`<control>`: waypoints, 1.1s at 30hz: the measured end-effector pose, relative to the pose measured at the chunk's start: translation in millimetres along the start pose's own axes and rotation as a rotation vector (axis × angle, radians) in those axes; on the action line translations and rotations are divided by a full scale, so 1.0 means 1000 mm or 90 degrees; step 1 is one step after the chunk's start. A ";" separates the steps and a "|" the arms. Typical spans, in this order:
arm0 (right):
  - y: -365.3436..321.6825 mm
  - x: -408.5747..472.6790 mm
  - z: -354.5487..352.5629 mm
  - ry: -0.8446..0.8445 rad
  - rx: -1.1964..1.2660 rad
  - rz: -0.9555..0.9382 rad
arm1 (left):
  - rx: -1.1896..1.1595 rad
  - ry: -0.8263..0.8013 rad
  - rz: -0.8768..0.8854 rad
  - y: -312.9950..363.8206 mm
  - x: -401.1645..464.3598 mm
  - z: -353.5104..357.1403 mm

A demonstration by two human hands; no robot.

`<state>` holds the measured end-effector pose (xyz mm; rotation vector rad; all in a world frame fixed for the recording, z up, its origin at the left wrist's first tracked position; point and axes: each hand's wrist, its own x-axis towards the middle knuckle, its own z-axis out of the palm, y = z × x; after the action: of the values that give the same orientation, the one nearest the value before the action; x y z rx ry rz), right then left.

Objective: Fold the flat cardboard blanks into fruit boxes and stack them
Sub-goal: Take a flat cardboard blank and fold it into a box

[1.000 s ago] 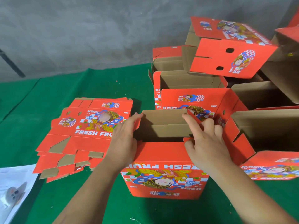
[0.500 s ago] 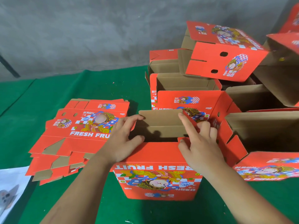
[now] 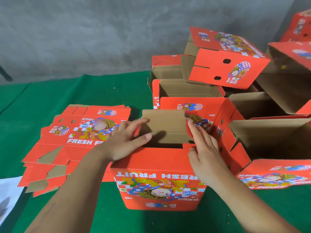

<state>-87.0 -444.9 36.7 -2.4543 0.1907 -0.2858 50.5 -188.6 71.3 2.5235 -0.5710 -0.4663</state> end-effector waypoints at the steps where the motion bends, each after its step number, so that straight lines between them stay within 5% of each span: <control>1: 0.000 0.000 0.000 -0.005 0.000 -0.011 | 0.053 -0.028 -0.014 -0.002 0.002 0.002; 12: 0.006 0.003 0.006 -0.061 -0.042 -0.017 | 0.171 0.193 -0.019 -0.014 0.007 0.032; 17: 0.007 0.001 0.009 -0.045 -0.016 -0.001 | 0.092 0.270 0.068 -0.013 0.000 0.029; 22: -0.001 -0.003 0.008 0.002 0.090 0.043 | -0.091 0.223 0.132 -0.018 -0.012 0.028; 25: -0.005 -0.005 0.004 0.002 0.182 0.034 | -0.012 0.178 0.089 -0.018 -0.008 0.029; 33: -0.002 0.021 0.003 -0.236 -0.059 0.157 | 0.109 0.045 0.006 -0.018 0.007 0.028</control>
<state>-65.8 -445.8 39.5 -2.4902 0.3467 0.2886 49.6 -189.2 37.4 2.6869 -0.6187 -0.3355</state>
